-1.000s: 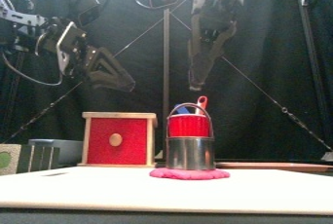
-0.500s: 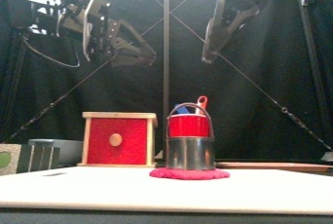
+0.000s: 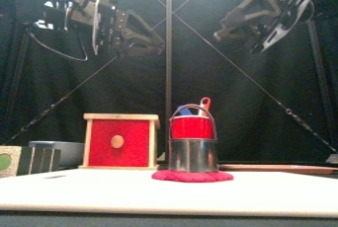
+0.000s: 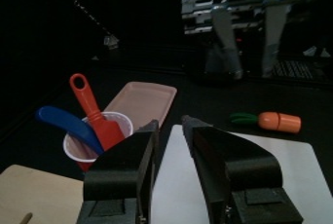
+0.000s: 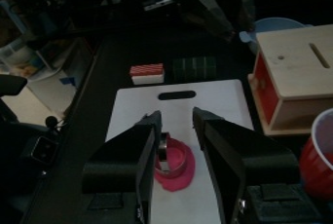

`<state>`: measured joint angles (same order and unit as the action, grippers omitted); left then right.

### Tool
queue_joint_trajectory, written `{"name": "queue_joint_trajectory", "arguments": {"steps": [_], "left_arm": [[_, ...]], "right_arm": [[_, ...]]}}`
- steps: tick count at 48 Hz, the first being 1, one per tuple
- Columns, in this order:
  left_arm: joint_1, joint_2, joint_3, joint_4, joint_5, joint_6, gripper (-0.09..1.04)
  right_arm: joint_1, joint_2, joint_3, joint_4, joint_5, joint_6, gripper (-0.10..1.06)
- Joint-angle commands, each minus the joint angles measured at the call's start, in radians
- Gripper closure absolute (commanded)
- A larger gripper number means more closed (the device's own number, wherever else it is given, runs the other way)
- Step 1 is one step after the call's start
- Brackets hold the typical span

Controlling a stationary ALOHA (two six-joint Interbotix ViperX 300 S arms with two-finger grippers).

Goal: Get the cutter from the drawer then cut the dough then place the extra dough in the bowl
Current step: Cut the dough

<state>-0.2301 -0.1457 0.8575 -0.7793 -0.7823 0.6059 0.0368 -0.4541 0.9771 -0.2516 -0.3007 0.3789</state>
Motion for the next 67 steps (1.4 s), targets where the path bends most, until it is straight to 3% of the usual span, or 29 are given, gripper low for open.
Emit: {"name": "queue_joint_trajectory", "arguments": {"steps": [1,11,18,27,32,40,55,67], "left_arm": [[-0.014,0.002,-0.035,0.008,-0.012,-0.003,0.26],[-0.081,0.069,-0.043,0.147,-0.021,-0.061,0.26],[-0.104,0.153,-0.046,0.225,-0.061,-0.261,0.26],[-0.120,0.247,-0.037,0.377,-0.123,-0.453,0.26],[-0.120,0.290,-0.034,0.393,-0.124,-0.465,0.26],[-0.121,0.342,-0.029,0.391,-0.124,-0.466,0.26],[-0.110,0.321,0.014,0.367,-0.121,-0.413,0.25],[-0.110,0.285,0.066,0.337,-0.120,-0.403,0.21]], "right_arm": [[0.000,0.006,0.000,0.018,-0.046,-0.002,0.24],[0.009,0.074,0.034,0.025,-0.195,-0.017,0.24],[0.028,0.169,0.066,0.055,-0.295,-0.014,0.25],[0.094,0.327,0.077,0.175,-0.437,-0.021,0.25],[0.126,0.408,0.060,0.232,-0.466,-0.023,0.25],[0.172,0.505,0.018,0.273,-0.471,-0.026,0.25],[0.169,0.505,0.014,0.278,-0.456,-0.025,0.25],[0.137,0.471,0.020,0.282,-0.411,-0.014,0.23]]}}
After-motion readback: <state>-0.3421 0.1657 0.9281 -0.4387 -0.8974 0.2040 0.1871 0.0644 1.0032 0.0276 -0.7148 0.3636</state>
